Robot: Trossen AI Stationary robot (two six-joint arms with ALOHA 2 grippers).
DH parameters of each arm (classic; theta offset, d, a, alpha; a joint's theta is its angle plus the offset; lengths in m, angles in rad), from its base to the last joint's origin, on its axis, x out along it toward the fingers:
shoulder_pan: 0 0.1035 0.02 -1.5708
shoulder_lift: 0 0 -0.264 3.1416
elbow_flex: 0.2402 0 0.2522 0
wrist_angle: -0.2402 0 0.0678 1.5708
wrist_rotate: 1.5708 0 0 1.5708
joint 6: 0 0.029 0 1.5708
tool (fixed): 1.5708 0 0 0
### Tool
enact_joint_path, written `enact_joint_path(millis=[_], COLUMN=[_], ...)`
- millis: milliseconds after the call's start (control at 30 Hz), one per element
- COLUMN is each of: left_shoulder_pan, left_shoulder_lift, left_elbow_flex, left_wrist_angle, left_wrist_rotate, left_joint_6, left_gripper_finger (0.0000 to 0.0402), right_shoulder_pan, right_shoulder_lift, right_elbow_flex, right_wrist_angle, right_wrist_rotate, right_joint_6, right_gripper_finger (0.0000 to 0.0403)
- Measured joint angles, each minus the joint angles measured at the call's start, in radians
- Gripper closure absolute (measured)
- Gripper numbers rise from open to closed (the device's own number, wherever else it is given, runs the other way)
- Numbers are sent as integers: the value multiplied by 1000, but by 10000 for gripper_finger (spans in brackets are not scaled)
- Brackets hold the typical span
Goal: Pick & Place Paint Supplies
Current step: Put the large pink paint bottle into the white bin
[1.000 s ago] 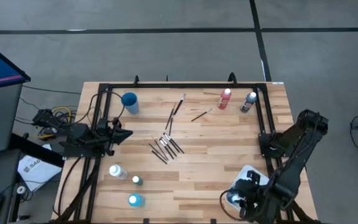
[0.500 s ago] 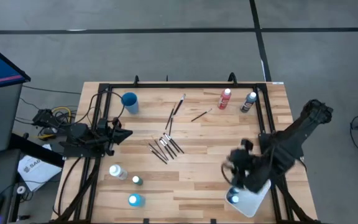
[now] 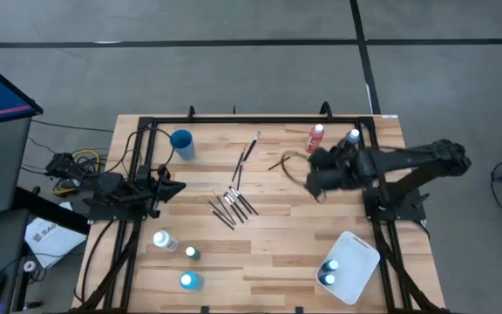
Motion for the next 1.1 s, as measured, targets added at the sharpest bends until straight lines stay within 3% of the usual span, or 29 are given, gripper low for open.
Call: enact_joint_path(millis=[200, 367, 567, 767, 967, 1100], left_shoulder_pan=[0, 0, 0, 0, 0, 0], left_shoulder_lift=[0, 0, 0, 0, 0, 0], left_elbow_flex=[0, 0, 0, 0, 0, 0], left_wrist_angle=[0, 0, 0, 0, 0, 0], left_wrist_rotate=[0, 0, 0, 0, 0, 0], left_joint_6=[0, 0, 0, 0, 0, 0], left_gripper_finger=[398, 398, 398, 398, 398, 398], right_shoulder_pan=[-237, -416, -575, -671, -732, -760], right_shoulder_lift=[-1, 0, 0, 1, 1, 1], right_elbow_flex=[0, 0, -54, -120, -120, -120], right_wrist_angle=[116, 242, 267, 423, 435, 432], right_wrist_rotate=[-17, -165, -242, -345, -347, -403], right_joint_6=[-195, -362, -436, -537, -562, -562], right_gripper_finger=[148, 147, 147, 147, 147, 147])
